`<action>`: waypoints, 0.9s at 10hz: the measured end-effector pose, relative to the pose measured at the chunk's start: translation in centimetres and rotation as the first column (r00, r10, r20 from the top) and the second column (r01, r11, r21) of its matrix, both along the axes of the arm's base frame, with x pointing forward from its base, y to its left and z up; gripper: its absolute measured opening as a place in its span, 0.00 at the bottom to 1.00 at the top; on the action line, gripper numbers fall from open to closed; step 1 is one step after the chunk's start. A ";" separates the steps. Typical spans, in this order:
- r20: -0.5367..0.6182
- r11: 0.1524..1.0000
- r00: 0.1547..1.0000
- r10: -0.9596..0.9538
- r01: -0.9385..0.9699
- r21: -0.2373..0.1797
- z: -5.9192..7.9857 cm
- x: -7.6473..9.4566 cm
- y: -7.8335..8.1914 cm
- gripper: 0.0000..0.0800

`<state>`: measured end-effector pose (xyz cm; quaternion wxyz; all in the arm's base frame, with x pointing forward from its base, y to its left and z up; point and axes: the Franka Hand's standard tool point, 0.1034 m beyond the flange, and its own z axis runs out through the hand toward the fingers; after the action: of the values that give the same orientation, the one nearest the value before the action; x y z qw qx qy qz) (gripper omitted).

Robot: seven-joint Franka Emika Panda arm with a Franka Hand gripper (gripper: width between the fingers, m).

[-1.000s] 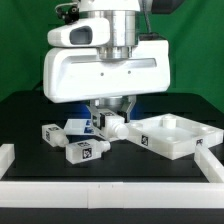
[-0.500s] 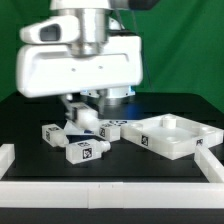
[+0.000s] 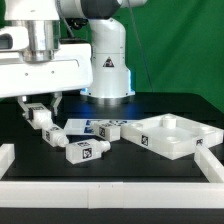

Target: Assemble one leg

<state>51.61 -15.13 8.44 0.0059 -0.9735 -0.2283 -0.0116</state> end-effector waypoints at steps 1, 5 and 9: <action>-0.001 1.000 1.000 0.000 0.000 0.000 0.0 0.0 0.0 0.36; -0.026 0.999 0.998 -0.053 0.053 0.006 -0.2 -3.8 -3.3 0.36; -0.041 0.995 0.994 -0.104 0.103 -0.012 -4.7 -8.5 -7.8 0.36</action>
Offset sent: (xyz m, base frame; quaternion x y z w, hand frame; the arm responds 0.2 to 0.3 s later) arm -0.0515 -0.0394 0.0046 0.0138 -0.0276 0.0628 0.9975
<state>43.13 -22.93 3.73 0.0053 -0.9841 -0.1773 0.0097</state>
